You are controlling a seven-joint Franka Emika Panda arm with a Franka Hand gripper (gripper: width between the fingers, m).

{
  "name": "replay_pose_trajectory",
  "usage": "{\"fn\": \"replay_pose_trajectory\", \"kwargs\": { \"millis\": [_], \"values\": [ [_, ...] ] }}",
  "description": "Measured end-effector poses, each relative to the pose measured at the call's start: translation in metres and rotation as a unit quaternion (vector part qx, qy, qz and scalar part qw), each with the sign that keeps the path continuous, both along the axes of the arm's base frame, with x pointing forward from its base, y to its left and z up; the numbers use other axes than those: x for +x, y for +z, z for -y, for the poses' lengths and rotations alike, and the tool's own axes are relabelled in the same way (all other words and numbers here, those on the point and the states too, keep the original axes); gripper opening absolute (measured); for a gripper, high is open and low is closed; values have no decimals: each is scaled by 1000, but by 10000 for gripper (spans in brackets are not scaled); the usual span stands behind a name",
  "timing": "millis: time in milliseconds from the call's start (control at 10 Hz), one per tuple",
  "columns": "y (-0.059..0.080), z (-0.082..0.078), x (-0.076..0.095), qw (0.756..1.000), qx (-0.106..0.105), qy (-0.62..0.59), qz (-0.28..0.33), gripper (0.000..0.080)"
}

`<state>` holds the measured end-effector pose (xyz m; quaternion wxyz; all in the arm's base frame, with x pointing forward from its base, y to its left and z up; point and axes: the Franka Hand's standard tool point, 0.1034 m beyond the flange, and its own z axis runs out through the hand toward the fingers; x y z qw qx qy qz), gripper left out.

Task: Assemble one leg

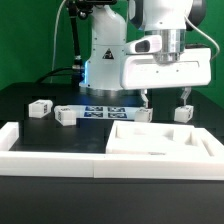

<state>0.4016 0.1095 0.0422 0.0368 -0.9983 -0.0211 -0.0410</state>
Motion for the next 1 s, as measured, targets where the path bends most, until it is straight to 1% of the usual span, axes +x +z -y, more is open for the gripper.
{"fn": "replay_pose_trajectory", "kwargs": {
  "millis": [100, 300, 500, 600, 900, 1000],
  "values": [
    [-1, -7, -7, 998, 6, -57, -2, 648],
    [-2, -18, -14, 985, 18, -169, -13, 648],
    [-1, -30, -19, 966, 30, -257, -23, 648],
    [-2, -33, -22, 951, 36, -305, -29, 648],
    [-3, -30, -21, 952, 35, -303, -37, 648],
    [-3, -36, -23, 952, 35, -303, -38, 648]
  ]
}}
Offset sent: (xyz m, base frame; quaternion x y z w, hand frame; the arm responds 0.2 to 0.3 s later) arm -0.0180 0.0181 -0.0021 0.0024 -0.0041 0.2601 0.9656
